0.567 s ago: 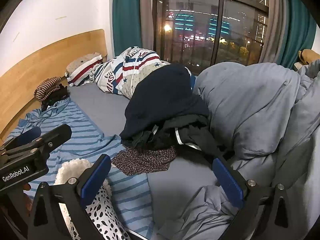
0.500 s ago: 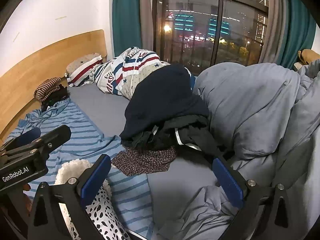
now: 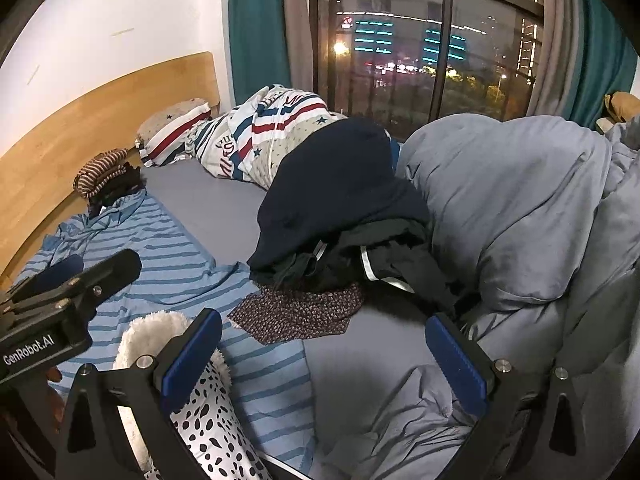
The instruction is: Fold clothes
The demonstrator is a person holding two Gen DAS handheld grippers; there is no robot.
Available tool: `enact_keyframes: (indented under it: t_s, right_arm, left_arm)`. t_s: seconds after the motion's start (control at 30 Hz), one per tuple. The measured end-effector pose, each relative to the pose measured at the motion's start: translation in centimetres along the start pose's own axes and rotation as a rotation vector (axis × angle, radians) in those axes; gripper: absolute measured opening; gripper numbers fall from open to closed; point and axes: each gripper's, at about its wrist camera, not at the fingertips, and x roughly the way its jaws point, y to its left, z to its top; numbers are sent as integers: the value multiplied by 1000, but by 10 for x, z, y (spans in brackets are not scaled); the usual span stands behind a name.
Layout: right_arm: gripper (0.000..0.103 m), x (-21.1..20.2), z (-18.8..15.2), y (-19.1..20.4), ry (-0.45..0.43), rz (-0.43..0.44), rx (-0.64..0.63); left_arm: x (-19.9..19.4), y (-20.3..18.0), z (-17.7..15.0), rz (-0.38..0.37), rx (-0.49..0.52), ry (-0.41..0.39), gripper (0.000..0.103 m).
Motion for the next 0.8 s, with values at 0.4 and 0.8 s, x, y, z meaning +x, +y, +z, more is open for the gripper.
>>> enact_keyframes:
  t_s: [0.4, 0.8]
  right_arm:
    - [103, -1, 1, 0, 11, 1, 12]
    - [103, -2, 1, -2, 10, 2, 24]
  left_arm:
    - [-2, 0, 1, 4, -1, 2, 103]
    - [-2, 3, -1, 20, -6, 3, 103]
